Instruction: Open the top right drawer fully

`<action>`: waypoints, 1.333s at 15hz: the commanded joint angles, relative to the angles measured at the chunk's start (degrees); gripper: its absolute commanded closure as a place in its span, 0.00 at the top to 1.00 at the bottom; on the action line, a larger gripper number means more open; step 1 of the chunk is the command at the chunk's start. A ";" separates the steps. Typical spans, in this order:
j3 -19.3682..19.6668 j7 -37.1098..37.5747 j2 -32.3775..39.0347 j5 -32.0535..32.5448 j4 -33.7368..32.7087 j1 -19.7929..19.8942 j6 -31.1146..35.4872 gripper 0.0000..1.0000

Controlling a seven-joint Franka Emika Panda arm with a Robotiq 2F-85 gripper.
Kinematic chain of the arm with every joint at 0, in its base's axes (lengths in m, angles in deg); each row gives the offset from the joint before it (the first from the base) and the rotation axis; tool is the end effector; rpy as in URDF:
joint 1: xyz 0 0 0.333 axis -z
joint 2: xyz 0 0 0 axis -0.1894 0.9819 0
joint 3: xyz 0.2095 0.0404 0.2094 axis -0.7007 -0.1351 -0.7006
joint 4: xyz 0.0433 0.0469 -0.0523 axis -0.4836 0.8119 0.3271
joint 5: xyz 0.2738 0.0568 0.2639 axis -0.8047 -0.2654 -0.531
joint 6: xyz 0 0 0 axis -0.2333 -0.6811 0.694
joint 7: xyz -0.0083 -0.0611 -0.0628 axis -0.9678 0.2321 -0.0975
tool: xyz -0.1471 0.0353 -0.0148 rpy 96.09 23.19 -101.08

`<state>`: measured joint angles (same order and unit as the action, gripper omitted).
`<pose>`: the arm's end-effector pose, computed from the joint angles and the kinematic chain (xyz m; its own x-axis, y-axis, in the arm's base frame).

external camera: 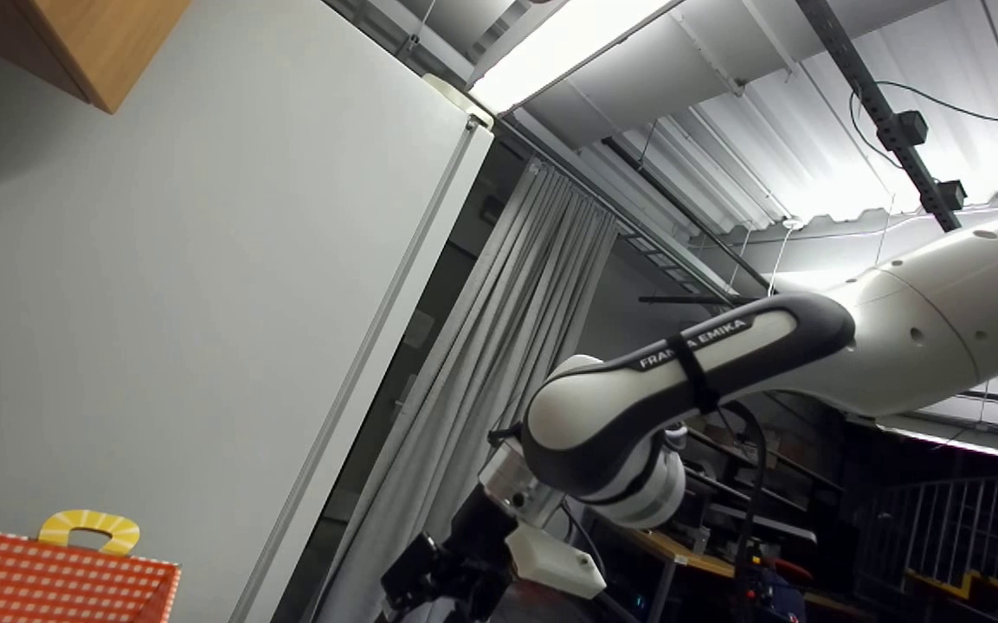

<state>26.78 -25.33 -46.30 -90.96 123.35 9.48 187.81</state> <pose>0.5149 0.0188 0.2883 0.9738 -0.1132 0.1971 -0.0844 -0.9852 -0.1491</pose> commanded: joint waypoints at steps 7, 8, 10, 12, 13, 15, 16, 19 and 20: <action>-1.08 -10.57 -3.56 -12.50 1.36 -1.86 -0.60 1.00; -1.11 -10.99 -3.58 -12.86 1.39 -1.92 -0.62 1.00; -1.15 -11.51 -3.59 -13.32 1.42 -1.99 -0.71 1.00; -1.14 -12.03 -3.58 -13.48 1.38 -2.02 -0.77 1.00; -1.13 -12.12 -3.56 -13.42 1.37 -2.02 -0.77 1.00; -1.07 -12.57 -3.50 -13.51 1.16 -1.99 -1.38 1.00; -1.14 -9.82 -1.60 -10.88 0.06 -1.73 -0.12 1.00; -1.14 -10.09 -1.60 -10.88 0.06 -1.74 -0.13 1.00; -1.14 -10.11 -1.60 -10.88 0.06 -1.74 -0.13 1.00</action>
<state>25.62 -35.61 -47.87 -101.98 123.47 7.78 187.77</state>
